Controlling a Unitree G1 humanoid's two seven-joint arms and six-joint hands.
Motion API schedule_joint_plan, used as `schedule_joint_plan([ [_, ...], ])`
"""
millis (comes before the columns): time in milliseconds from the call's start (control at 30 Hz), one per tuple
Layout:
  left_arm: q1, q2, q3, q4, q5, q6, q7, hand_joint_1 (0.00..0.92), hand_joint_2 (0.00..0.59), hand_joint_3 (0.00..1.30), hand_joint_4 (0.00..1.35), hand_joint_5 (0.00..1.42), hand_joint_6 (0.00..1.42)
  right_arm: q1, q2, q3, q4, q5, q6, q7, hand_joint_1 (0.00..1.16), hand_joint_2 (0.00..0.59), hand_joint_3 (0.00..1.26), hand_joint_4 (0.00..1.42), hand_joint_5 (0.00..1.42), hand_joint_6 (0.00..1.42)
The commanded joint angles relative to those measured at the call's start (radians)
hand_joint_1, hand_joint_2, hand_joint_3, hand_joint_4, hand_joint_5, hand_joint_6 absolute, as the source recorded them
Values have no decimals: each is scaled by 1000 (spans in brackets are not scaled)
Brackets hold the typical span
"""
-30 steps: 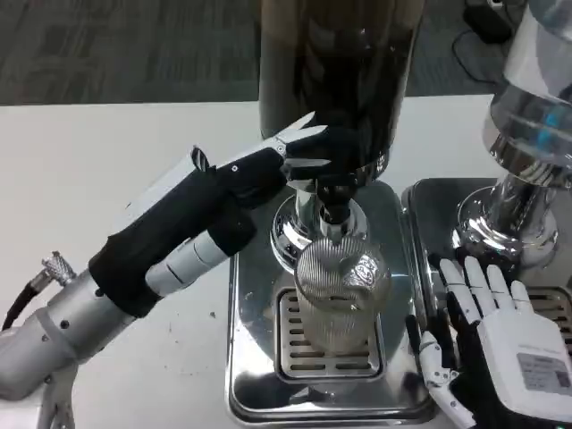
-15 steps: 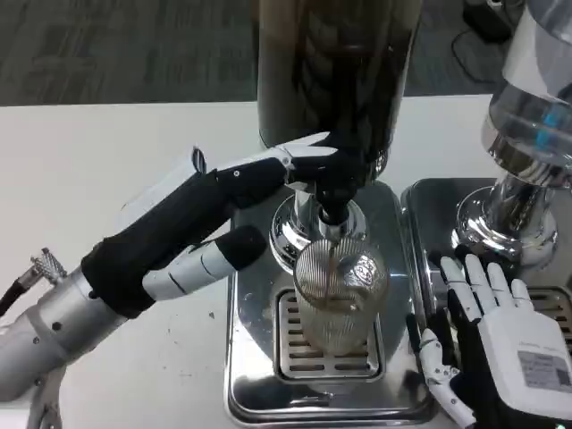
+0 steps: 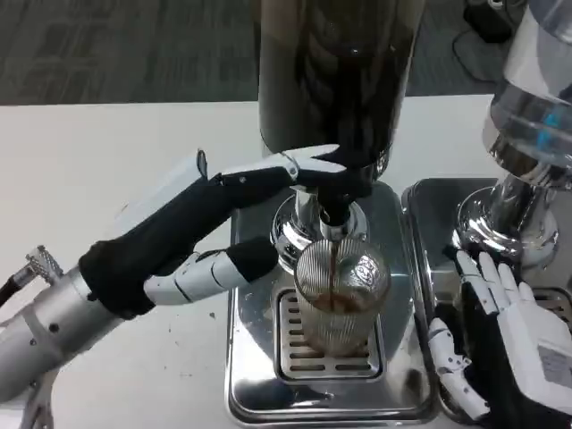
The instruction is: Grasp the cup under the faucet to collect the drink, then remove the cup.
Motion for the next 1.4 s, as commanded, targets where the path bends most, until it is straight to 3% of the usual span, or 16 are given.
schedule_joint_plan([
  [33, 4, 15, -44, -11, 50, -35, -34, 0, 173, 353, 166, 376, 263, -1, 5, -24, -19, 77, -39, 54, 95, 335, 1, 0, 0, 15],
  [167, 5, 17, -50, -11, 48, -37, -29, 0, 173, 355, 169, 376, 264, 4, -1, -35, -18, 118, -81, 71, 141, 302, 0, 0, 0, 41],
  [467, 13, 19, -63, -22, 46, -34, -24, 0, 174, 356, 171, 376, 267, 31, 0, -65, -31, 178, -149, 98, 155, 284, 0, 0, 0, 57],
  [667, 15, 22, -69, -26, 43, -30, -20, 0, 175, 356, 171, 377, 269, 12, 3, -71, -27, 259, -133, 213, 132, 220, 0, 0, 0, 75],
  [800, 17, 22, -65, -28, 43, -25, -9, 0, 175, 356, 171, 380, 270, -8, -1, -67, -44, 263, -115, 276, 220, 211, 0, 0, 0, 68],
  [967, 20, 24, -67, -36, 46, -22, 0, 0, 175, 356, 171, 381, 271, -9, 8, -70, -70, 238, -87, 298, 259, 216, 0, 0, 0, 66],
  [1067, 21, 24, -67, -42, 50, -18, 8, 0, 175, 356, 171, 382, 272, -23, 9, -69, -74, 235, -79, 314, 360, 213, 0, 0, 0, 37],
  [1400, 29, 27, -66, -63, 63, -9, 36, 0, 179, 356, 171, 382, 273, -30, 10, -65, -95, 239, -80, 352, 432, 199, 0, 0, 0, 35],
])
